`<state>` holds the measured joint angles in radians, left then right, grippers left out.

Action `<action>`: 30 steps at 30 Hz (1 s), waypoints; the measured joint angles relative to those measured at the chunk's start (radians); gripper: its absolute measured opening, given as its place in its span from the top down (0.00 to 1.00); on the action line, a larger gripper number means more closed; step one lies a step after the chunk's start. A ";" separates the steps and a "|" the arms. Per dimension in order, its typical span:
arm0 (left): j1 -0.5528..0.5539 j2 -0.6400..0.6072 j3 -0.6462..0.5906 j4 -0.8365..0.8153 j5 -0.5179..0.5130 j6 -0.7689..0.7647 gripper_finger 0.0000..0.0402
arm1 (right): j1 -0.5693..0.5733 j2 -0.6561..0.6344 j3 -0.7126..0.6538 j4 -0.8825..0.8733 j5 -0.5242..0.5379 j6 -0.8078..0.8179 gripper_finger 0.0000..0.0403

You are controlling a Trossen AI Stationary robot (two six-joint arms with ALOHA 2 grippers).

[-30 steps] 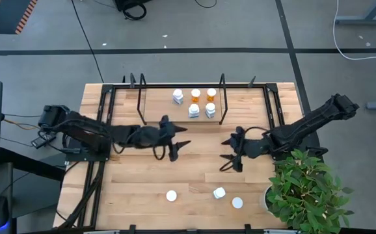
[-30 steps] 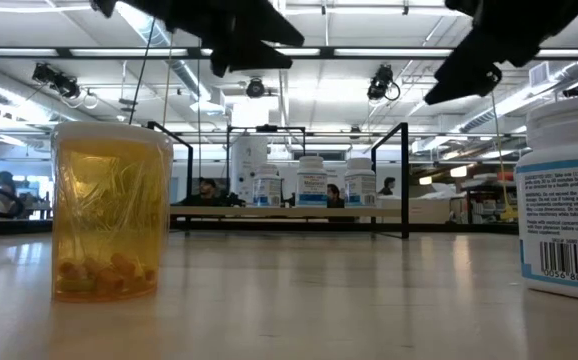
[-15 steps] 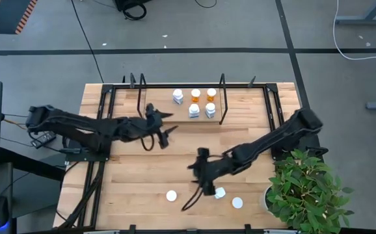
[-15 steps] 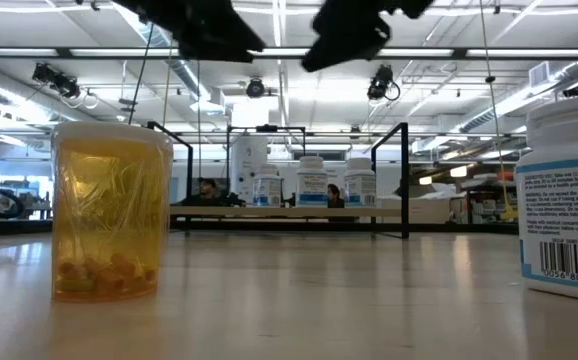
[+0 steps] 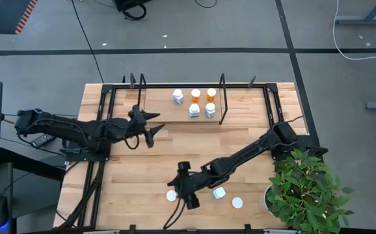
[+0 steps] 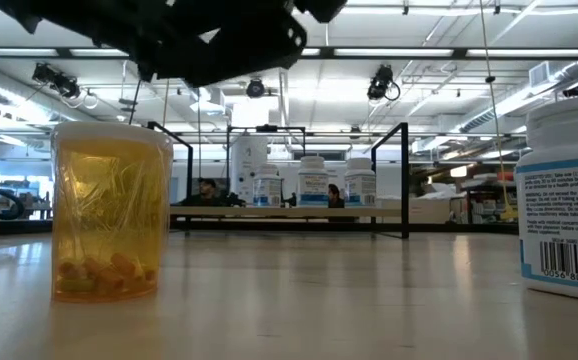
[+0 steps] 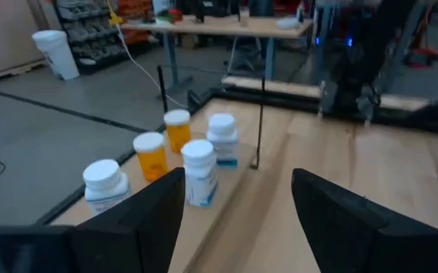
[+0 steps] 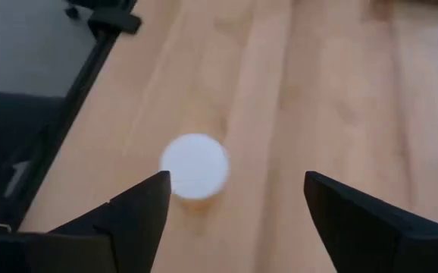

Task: Pick and place medicine bottles onto shelf by color
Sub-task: Put the orange pill bottle on the shelf

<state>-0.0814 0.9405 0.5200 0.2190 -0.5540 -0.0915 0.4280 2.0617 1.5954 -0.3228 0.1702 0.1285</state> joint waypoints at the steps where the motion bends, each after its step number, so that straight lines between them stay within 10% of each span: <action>1: -0.001 -0.015 -0.003 -0.006 -0.001 -0.005 0.39 | 0.003 0.019 0.012 0.005 -0.006 0.000 0.20; 30: -0.108 -0.032 -0.004 0.019 -0.002 -0.081 0.45 | 0.034 0.179 0.080 0.093 0.096 0.062 0.15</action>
<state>-0.1898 0.9089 0.5159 0.2378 -0.5560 -0.1722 0.4618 2.2410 1.6749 -0.2299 0.2666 0.1903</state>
